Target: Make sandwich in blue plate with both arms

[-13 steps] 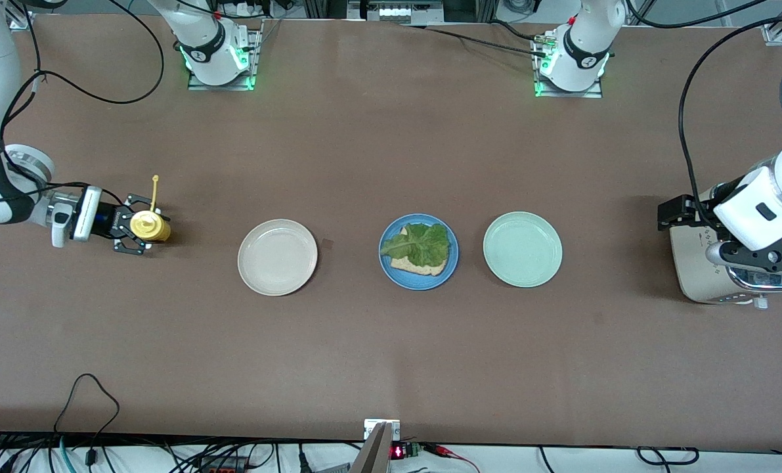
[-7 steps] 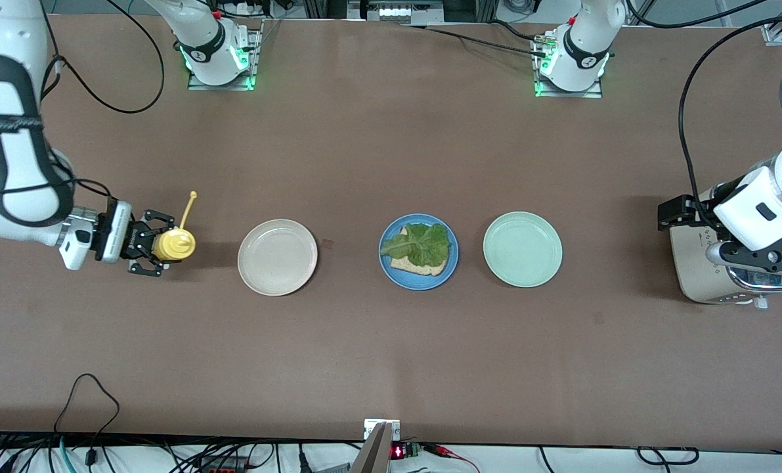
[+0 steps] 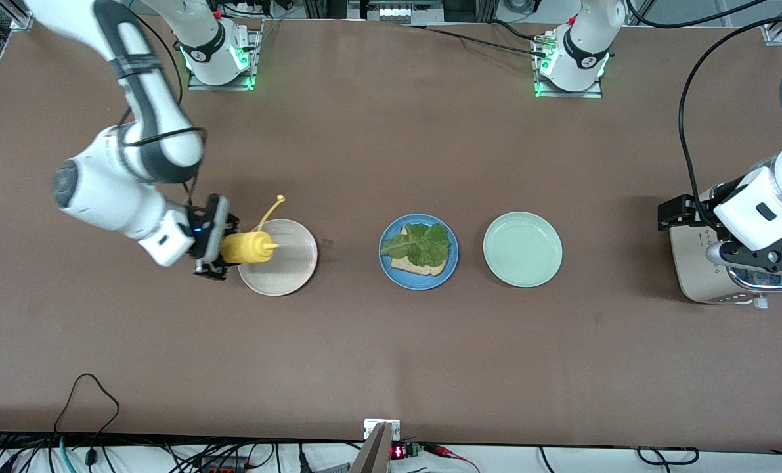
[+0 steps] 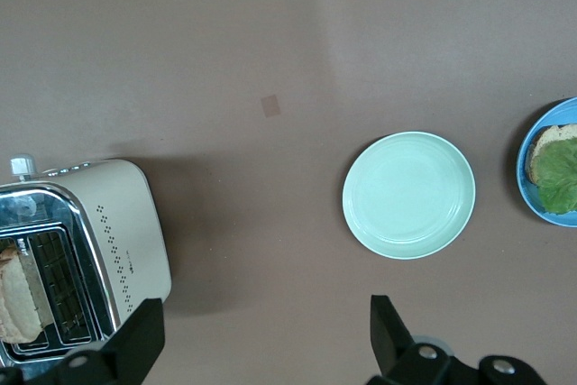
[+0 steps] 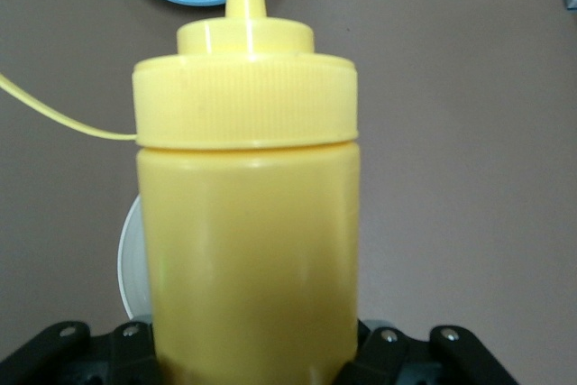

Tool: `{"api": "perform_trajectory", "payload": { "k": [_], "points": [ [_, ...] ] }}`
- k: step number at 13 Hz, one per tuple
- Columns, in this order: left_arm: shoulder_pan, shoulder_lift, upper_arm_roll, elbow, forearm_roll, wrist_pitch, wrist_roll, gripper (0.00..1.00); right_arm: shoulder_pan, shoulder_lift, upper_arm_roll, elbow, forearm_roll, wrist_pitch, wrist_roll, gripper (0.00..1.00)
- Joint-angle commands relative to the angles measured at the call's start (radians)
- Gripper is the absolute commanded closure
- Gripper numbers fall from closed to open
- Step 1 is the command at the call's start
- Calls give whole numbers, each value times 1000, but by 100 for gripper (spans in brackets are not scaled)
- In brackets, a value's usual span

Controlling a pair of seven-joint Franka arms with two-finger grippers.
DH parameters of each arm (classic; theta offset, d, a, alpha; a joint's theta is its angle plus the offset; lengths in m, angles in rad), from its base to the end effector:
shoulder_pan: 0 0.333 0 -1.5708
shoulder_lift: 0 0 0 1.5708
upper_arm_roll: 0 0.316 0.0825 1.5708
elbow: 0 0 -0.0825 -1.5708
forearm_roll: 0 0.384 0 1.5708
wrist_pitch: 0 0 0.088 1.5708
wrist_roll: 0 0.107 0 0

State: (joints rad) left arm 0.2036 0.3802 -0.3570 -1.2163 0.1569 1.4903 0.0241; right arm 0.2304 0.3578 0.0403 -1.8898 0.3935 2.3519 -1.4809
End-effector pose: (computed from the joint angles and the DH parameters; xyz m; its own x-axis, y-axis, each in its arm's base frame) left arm 0.6518 -0.0365 0.5641 0.9849 -0.1512 -0.0847 -0.1538 -0.9878 -0.0248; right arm 0.6140 0.1744 0.3277 0.0776 0.9456 0.3160 0.9953 -0.0918 0.0304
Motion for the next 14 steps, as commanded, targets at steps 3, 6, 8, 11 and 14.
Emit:
{"api": "perform_trajectory", "payload": {
  "k": [3, 6, 8, 11, 14],
  "points": [
    [5, -14, -3, 0, 4, -13, -6, 0, 124, -30, 94, -15, -403, 32, 475, 100],
    [5, -12, -3, 0, 4, -13, -6, 0, 234, 25, 105, 15, -559, 27, 668, 100],
    [5, -14, -3, 0, 4, -13, -6, 0, 289, 88, 98, 84, -573, -2, 686, 100],
    [5, -12, -3, 0, 4, -13, -6, 0, 334, 209, 96, 242, -654, -80, 752, 100],
    [5, -14, -3, 0, 4, -13, -6, 0, 368, 262, 90, 279, -722, -80, 835, 100]
  ]
}}
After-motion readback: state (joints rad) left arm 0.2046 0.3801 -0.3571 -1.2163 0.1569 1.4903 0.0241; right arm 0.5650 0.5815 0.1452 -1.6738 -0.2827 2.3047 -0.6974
